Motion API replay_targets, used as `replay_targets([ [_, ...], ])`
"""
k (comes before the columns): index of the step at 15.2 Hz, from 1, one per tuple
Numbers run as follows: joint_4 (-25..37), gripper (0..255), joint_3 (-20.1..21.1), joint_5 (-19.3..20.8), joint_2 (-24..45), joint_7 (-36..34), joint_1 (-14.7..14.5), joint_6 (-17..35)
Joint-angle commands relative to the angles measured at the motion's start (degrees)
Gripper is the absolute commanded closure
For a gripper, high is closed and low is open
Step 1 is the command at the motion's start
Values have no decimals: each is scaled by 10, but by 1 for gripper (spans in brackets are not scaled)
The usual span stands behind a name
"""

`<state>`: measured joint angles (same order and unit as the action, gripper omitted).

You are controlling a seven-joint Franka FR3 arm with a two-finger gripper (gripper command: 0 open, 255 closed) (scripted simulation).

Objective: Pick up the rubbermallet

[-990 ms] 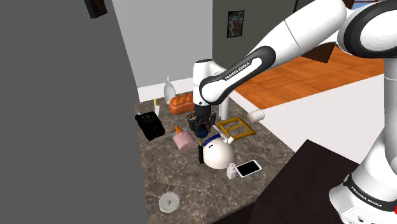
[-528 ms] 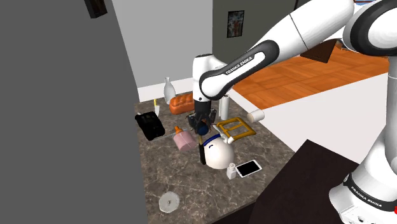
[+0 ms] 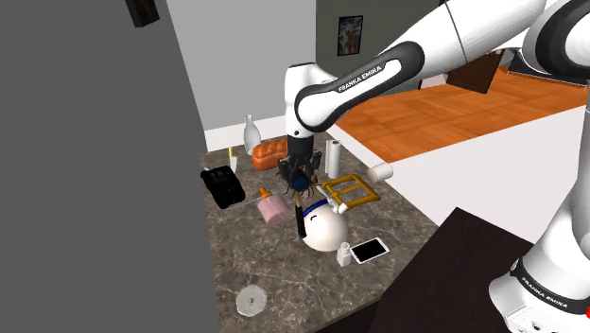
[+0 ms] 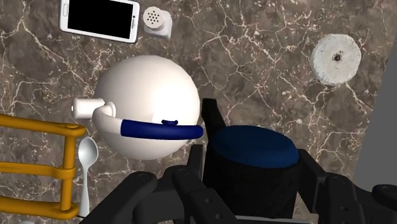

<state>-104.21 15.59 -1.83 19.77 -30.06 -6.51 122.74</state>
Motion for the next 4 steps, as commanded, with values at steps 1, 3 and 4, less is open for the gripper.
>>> replay_targets([
  [1,3,255,1,-2,-10,1,1,-13],
  [3,7,255,1,-3,-13,1,2,-20],
  [4,7,255,1,-3,-13,1,2,-20],
])
